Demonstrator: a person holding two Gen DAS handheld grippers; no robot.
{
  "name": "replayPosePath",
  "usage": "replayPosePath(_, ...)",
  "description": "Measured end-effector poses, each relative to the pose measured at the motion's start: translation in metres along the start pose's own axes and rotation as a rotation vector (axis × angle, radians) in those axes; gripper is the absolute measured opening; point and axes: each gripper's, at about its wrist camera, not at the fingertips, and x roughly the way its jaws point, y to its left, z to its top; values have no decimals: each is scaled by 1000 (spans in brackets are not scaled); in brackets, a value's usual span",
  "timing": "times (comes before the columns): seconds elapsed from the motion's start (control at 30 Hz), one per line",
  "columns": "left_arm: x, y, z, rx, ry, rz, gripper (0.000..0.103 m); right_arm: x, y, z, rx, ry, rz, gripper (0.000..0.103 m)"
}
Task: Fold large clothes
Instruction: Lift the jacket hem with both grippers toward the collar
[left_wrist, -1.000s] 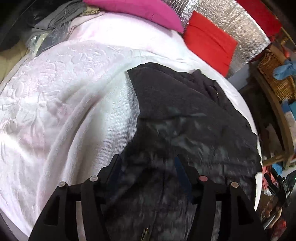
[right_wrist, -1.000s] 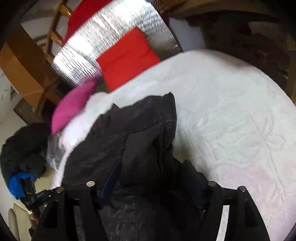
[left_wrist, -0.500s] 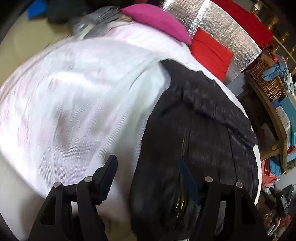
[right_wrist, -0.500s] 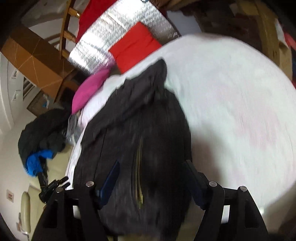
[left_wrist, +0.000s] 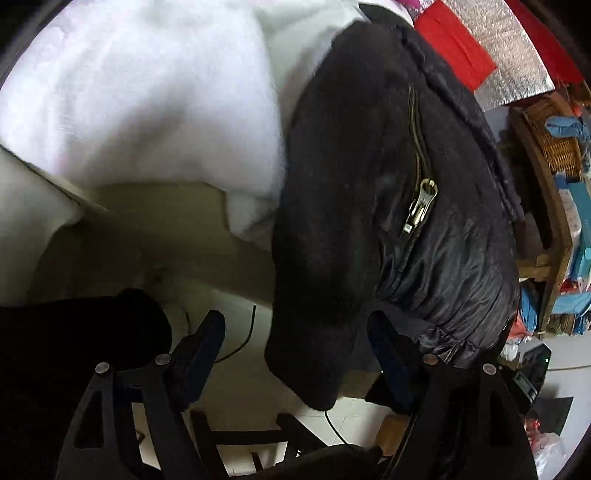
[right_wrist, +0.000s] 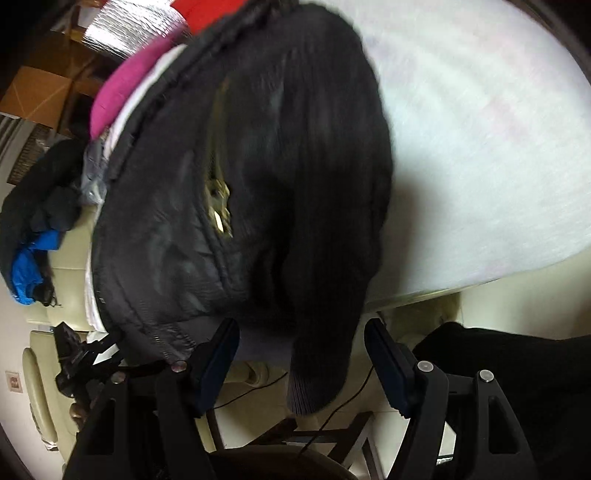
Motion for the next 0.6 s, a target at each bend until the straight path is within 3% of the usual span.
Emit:
replayPosePath(0.1, 11, -1, 2, -9, 24, 13, 80, 19, 5, -3, -20, 41, -21, 74)
replayPosePath(0.17, 17, -6, 3, 7, 31, 0, 79, 22, 9, -4, -50, 15, -30, 72)
replayPosePath(0.2, 18, -8, 2, 23, 30, -1, 77, 21, 9, -5, -57, 7, -29, 60)
replayPosePath(0.23, 17, -12, 0, 55, 16, -9, 69, 19, 10, -5, -66, -6, -25, 54)
replayPosePath(0.27, 16, -17, 0, 81, 10, -17, 44, 16, 12, -6, -74, -11, -27, 42)
replayPosePath(0.3, 14, -23, -1, 120, 9, -17, 32, 13, 13, -7, -83, -13, -35, 32)
replayPosePath(0.4, 2, -35, -7, 215, -37, 9, 11, -1, 24, -14, -138, -17, -60, 21)
replayPosePath(0.47, -9, -44, -11, 254, -70, 18, 9, -17, 34, -17, -171, -40, -59, 19)
replayPosePath(0.6, -45, -56, -12, 294, -116, -55, 8, -54, 47, -20, -215, -88, 10, 18)
